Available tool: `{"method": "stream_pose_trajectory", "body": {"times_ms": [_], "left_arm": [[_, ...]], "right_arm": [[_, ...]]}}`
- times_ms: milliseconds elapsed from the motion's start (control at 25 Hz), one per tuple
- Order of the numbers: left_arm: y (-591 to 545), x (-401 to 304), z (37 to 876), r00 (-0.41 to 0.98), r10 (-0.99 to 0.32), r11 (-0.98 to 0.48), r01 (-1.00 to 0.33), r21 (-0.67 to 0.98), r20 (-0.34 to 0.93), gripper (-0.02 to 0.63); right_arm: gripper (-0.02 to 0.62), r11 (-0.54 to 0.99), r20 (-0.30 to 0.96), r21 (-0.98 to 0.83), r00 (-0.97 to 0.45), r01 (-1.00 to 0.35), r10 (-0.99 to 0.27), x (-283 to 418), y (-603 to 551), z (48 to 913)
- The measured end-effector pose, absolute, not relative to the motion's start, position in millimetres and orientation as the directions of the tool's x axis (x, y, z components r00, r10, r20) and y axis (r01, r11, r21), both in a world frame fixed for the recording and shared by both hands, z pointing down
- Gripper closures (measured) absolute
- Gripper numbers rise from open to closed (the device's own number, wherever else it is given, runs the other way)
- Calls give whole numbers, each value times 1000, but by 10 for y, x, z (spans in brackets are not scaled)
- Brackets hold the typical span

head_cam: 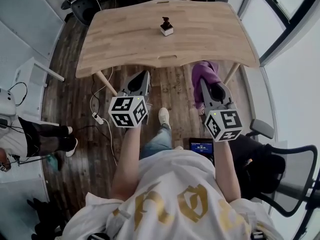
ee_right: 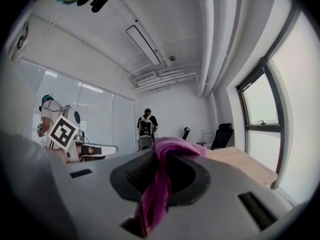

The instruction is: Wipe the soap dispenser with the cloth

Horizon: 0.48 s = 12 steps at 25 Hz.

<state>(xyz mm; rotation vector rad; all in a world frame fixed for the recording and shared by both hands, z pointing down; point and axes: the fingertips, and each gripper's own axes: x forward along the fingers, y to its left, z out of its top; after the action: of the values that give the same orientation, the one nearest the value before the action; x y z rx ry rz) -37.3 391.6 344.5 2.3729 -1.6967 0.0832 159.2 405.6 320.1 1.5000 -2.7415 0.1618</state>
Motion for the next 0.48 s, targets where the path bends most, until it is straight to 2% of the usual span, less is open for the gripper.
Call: {"method": "stream_pose_trajectory", "body": {"times_ms": [480], "left_arm": [[2336, -312, 3794, 366, -904, -338, -928, 154, 223, 597]], "right_arm": [[535, 500, 117, -126, -513, -857, -850, 1667, 2576, 3545]]}}
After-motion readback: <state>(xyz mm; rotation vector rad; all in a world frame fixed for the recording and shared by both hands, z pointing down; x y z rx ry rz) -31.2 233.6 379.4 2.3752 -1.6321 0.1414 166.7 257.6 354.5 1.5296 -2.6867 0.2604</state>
